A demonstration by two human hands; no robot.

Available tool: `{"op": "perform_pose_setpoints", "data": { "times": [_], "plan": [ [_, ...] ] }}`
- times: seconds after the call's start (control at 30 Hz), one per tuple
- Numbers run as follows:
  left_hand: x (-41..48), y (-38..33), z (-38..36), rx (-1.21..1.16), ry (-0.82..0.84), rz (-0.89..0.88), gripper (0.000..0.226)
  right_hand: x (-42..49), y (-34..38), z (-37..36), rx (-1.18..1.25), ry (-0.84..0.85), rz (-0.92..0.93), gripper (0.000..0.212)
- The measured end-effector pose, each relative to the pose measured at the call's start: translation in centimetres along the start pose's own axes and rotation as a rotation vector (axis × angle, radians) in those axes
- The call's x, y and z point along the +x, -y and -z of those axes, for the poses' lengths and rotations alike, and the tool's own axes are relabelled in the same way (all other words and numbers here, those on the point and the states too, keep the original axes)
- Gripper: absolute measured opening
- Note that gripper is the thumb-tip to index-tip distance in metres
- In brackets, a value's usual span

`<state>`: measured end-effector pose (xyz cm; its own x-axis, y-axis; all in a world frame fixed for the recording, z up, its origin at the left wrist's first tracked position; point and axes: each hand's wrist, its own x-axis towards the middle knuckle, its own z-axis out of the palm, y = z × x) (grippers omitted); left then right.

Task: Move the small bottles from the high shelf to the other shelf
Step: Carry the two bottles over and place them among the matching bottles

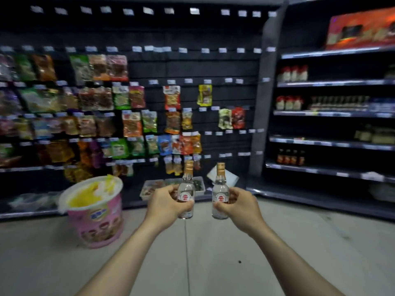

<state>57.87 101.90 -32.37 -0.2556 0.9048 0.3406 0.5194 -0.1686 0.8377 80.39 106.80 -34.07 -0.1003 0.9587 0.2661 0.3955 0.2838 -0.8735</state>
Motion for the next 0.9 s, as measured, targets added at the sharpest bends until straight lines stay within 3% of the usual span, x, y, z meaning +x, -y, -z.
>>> {"op": "perform_pose_setpoints", "data": {
  "times": [0.23, 0.57, 0.9],
  "plan": [
    [15.0, 0.8, -15.1, -0.121, 0.174, 0.014, 0.038, 14.1, -7.1, 7.0, -0.076, -0.089, -0.054, 0.025],
    [30.9, -0.2, -37.3, -0.157, 0.278, -0.007, 0.037, 30.1, -21.1, 18.7, -0.062, -0.233, -0.143, 0.027],
    [47.3, -7.9, -63.5, -0.191, 0.329, -0.017, 0.039, 50.0, -36.1, 37.5, -0.082, -0.255, -0.147, 0.028]
  ]
}}
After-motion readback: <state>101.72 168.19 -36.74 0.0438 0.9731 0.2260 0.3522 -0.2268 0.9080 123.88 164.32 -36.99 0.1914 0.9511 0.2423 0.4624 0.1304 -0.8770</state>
